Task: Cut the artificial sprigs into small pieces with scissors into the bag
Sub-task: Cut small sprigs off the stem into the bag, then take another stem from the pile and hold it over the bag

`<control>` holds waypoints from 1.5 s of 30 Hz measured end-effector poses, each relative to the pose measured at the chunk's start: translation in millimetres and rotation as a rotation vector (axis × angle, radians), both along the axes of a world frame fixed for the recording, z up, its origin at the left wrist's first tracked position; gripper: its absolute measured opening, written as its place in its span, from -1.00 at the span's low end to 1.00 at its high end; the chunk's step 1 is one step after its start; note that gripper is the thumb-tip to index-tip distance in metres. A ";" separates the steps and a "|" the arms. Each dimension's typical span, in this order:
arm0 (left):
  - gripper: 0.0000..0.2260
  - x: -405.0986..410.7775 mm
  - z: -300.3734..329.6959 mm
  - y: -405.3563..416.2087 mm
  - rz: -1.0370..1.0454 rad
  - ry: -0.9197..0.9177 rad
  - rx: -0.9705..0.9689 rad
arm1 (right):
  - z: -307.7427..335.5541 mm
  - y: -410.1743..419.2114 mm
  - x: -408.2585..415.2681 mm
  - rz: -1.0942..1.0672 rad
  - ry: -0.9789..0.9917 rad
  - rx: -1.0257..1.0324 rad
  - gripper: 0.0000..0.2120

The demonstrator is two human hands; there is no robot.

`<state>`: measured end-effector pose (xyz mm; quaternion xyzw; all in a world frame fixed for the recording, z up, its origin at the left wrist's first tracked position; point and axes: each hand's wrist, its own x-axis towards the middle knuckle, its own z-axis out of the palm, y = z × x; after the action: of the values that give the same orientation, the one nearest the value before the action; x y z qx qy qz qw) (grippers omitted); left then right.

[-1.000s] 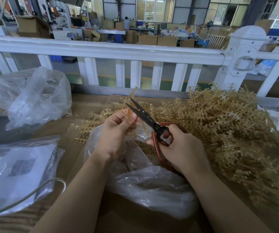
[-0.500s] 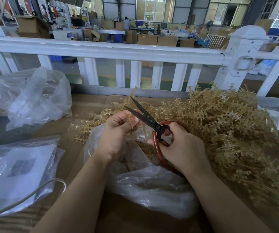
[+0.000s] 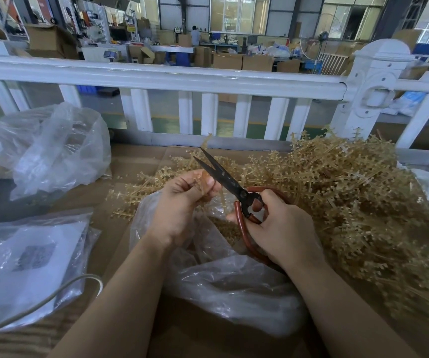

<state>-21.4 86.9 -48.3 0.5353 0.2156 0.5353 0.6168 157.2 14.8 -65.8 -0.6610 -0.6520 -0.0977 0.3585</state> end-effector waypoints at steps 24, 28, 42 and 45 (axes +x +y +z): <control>-0.78 6.5 -3.5 -3.4 -0.042 0.069 -0.050 | 5.4 9.7 -8.9 0.291 0.953 -0.188 -0.84; -0.59 5.8 -1.3 -4.2 -0.075 0.142 -0.153 | 7.4 8.4 -6.5 0.280 1.006 -0.103 -0.87; -0.90 2.1 -1.9 -3.5 -0.114 0.106 -0.119 | 3.6 10.9 -2.6 0.301 1.034 0.022 -0.85; -0.89 1.3 -1.0 -4.1 -0.140 0.123 -0.047 | 3.2 11.7 -1.9 0.301 1.054 0.025 -0.84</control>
<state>-20.0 82.8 -49.3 0.5663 0.2276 0.4517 0.6508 155.3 26.5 -62.6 -0.5155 -0.4703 0.2915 0.6543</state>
